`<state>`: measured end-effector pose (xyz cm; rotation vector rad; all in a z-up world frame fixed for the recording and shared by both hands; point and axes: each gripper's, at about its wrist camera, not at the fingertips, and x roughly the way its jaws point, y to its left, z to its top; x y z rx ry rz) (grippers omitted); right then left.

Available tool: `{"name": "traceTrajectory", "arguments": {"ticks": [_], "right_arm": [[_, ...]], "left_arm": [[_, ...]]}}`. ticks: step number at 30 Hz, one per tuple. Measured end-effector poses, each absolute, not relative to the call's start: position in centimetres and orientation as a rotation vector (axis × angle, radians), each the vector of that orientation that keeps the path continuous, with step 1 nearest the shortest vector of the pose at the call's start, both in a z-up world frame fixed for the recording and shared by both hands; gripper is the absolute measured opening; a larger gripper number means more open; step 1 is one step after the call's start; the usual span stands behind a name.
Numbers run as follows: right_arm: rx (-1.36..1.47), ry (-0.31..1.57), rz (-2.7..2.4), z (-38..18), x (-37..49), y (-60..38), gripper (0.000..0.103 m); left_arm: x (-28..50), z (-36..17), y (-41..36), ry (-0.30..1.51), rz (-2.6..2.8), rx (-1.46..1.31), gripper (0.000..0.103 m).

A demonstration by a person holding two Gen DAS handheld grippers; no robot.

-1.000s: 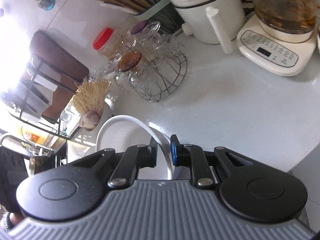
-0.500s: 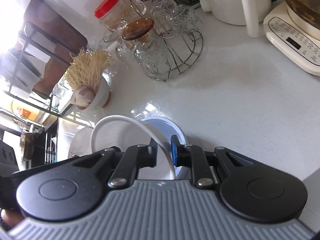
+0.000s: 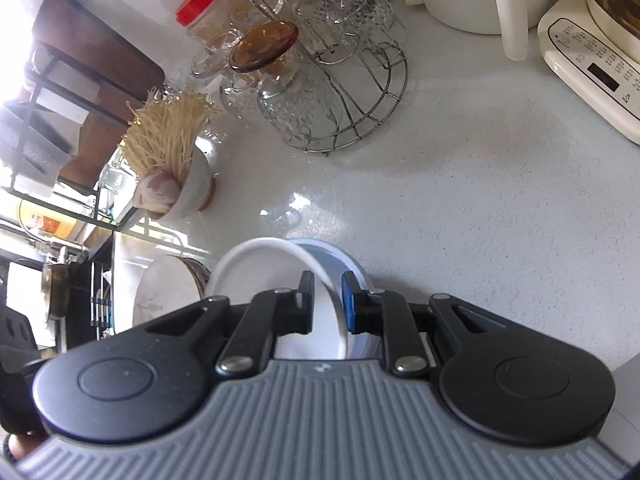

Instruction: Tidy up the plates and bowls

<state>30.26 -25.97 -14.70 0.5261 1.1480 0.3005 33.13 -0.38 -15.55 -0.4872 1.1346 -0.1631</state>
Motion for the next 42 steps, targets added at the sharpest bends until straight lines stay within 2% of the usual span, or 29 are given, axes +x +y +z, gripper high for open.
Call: {"name": "traceTrajectory", "arguments": {"ticks": [1, 2, 4, 5, 7, 24, 33, 37, 42], "right_arm": [[0.52, 1.145, 0.305, -14.5, 30.3, -26.0, 0.028], [0.514, 1.138, 0.307, -14.3, 30.2, -26.1, 0.04], [0.515, 1.119, 0.316, -13.9, 30.1, -26.2, 0.052], [0.516, 1.111, 0.325, -13.8, 30.1, -26.2, 0.054], [0.507, 1.107, 0.331, -13.9, 30.1, -26.2, 0.054], [0.535, 1.22, 0.336, -18.8, 30.5, -25.6, 0.054], [0.578, 1.27, 0.364, -20.6, 30.9, -25.6, 0.044], [0.588, 1.289, 0.342, -21.4, 30.9, -26.1, 0.03], [0.579, 1.274, 0.36, -21.5, 31.0, -26.3, 0.029]], "left_arm": [[33.0, -15.5, -0.2, 1.131, -0.161, -0.496, 0.03], [32.9, -15.4, -0.1, 1.127, -0.16, -0.502, 0.03], [32.8, -15.2, 0.0, 1.123, -0.166, -0.497, 0.032], [32.7, -15.2, 0.0, 1.121, -0.165, -0.489, 0.034], [32.4, -15.4, -0.1, 1.128, -0.155, -0.476, 0.037], [31.8, -16.7, -0.9, 1.172, -0.144, -0.428, 0.037], [32.2, -17.6, -1.7, 1.202, -0.133, -0.416, 0.037], [32.7, -17.8, -1.8, 1.21, -0.122, -0.429, 0.037], [33.1, -18.2, -2.0, 1.232, -0.113, -0.421, 0.039]]}}
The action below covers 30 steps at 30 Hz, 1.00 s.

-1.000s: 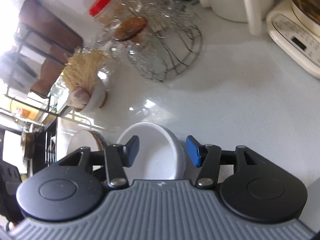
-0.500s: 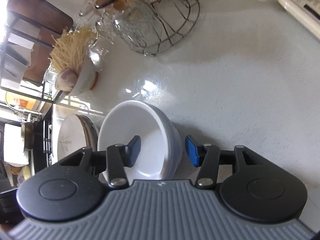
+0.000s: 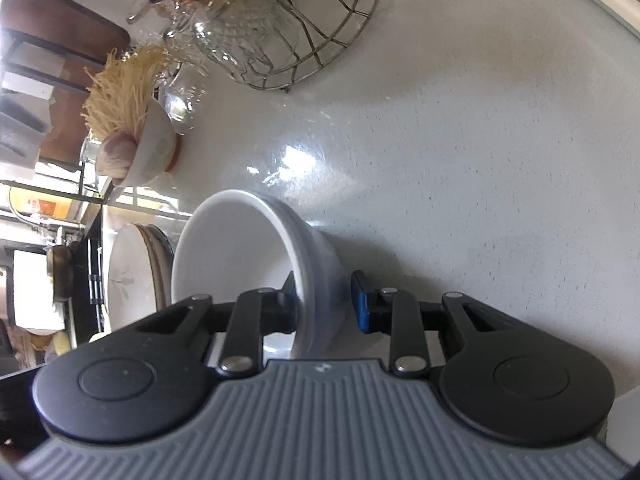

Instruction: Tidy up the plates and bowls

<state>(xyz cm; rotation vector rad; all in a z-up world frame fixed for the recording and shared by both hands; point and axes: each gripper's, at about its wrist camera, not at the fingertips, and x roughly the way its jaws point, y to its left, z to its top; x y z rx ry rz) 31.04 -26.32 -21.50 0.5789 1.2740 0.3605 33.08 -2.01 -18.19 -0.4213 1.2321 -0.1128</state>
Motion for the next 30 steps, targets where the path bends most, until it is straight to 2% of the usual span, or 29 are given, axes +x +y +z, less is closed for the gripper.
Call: {"name": "traceTrajectory", "arguments": {"ticks": [8, 26, 28, 30], "right_arm": [[0.55, 1.265, 0.385, -21.3, 31.2, -26.3, 0.022], [0.589, 1.252, 0.306, -20.7, 30.2, -29.5, 0.022], [0.583, 1.258, 0.299, -20.7, 30.2, -29.4, 0.022], [0.585, 1.269, 0.296, -20.8, 30.2, -29.1, 0.022]], "left_arm": [[33.5, -18.6, -2.2, 1.251, -0.095, -0.403, 0.043], [36.1, -21.7, -4.7, 1.313, -0.224, -0.37, 0.043], [36.1, -22.1, -4.6, 1.316, -0.233, -0.387, 0.043], [36.0, -22.4, -4.4, 1.313, -0.246, -0.404, 0.037]]}}
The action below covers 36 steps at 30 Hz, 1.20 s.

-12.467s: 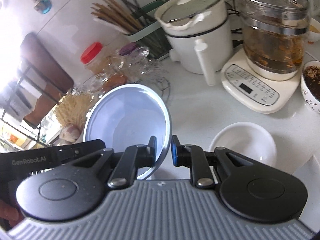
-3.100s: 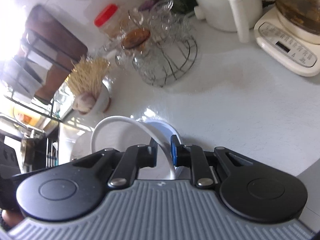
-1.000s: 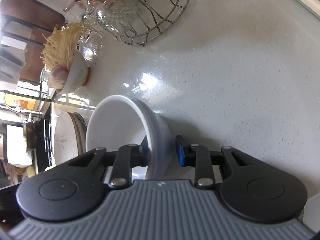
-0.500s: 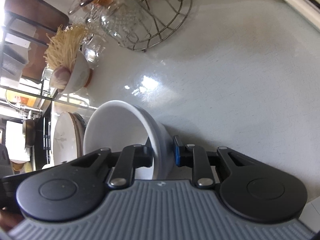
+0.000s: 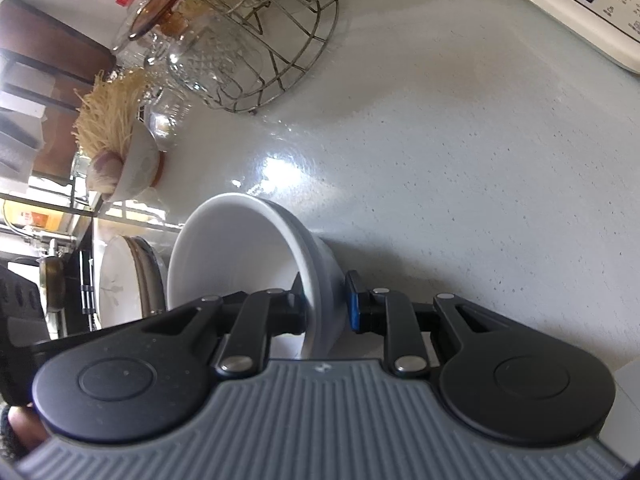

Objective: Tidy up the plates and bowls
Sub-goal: 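Lift the bowl stack with both grippers and carry it to the plates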

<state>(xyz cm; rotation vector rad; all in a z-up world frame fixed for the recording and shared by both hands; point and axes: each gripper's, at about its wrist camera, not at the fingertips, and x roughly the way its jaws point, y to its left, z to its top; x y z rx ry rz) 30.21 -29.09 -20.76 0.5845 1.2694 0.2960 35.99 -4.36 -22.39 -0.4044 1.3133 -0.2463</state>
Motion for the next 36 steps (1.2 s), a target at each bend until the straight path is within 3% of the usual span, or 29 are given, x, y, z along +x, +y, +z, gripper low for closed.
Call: {"name": "traceTrajectory", "arguments": {"ticks": [6, 26, 36], "right_arm": [[0.561, 1.268, 0.293, -20.0, 30.1, -28.4, 0.022], [0.481, 1.124, 0.425, -11.0, 29.5, -20.9, 0.024], [0.486, 1.084, 0.466, -9.8, 29.3, -15.0, 0.024]], "left_arm": [[35.7, -21.9, -3.6, 1.279, -0.263, -0.43, 0.026], [32.4, -11.9, 5.4, 1.036, -0.22, -0.493, 0.026], [30.8, -10.4, 11.7, 0.989, -0.186, -0.5, 0.026]]}}
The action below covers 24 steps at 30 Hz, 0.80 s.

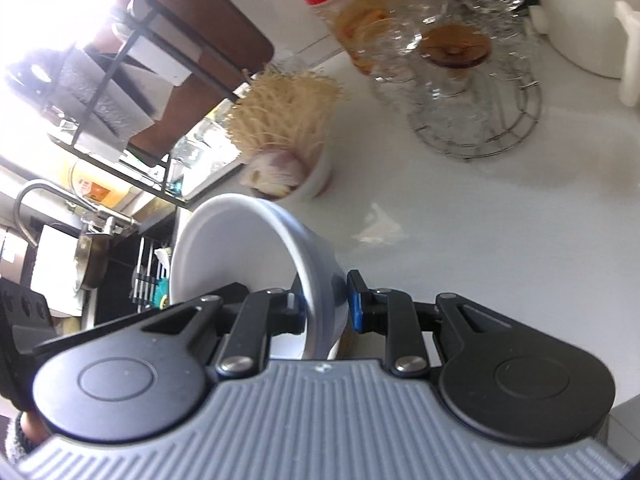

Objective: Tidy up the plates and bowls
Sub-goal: 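Lift the bowl stack with both grippers and carry it to the plates, then lower the bowl stack onto the leaf-pattern plate stack with both grippers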

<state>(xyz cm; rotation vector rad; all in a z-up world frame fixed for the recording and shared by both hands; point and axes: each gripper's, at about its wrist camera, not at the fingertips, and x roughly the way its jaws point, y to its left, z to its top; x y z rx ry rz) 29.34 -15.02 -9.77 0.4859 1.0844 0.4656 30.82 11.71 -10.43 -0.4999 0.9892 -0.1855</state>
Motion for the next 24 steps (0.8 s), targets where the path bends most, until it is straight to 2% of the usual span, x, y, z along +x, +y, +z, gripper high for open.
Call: {"name": "traceTrajectory", "arguments": {"ticks": [12, 24], "right_arm": [[0.438, 1.17, 0.504, -12.7, 29.7, -8.4, 0.024], [0.357, 1.246, 0.478, -15.0, 30.7, -6.4, 0.024]], "left_arm": [[29.9, -13.7, 18.0, 1.049, -0.093, -0.538, 0.026], [31.1, -17.1, 18.8, 1.119, -0.074, -0.547, 0.026]]}}
